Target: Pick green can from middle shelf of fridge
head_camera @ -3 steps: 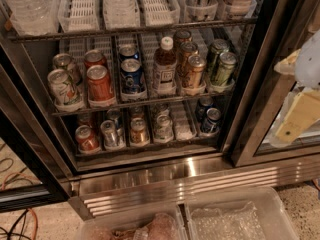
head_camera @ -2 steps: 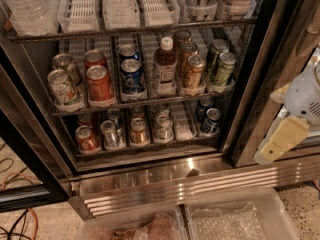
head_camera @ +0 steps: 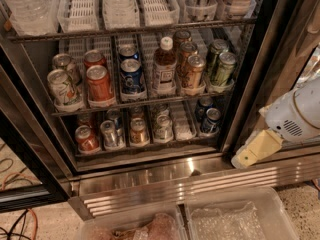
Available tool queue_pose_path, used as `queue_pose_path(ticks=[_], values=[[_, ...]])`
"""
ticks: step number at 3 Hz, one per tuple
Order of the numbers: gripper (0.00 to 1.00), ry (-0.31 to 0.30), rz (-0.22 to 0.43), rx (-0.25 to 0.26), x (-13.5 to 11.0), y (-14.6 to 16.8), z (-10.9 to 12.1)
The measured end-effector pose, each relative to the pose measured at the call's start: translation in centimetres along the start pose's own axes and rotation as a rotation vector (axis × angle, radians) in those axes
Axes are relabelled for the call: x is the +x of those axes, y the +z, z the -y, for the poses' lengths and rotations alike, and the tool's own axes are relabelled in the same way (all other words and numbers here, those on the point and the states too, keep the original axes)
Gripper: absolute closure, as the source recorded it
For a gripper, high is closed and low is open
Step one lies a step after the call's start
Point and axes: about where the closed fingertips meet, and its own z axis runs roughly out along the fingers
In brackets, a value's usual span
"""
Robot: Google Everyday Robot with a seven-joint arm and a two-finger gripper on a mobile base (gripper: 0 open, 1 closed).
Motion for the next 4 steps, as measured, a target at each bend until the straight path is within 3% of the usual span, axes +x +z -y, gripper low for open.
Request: queue_pose_path(ticks=[2,4], values=[[0.0,0.124,0.22,0.039,-2.8,0.4,1.0],[0.0,0.21,0.407,0.167,-8.1,0.7,0.9]])
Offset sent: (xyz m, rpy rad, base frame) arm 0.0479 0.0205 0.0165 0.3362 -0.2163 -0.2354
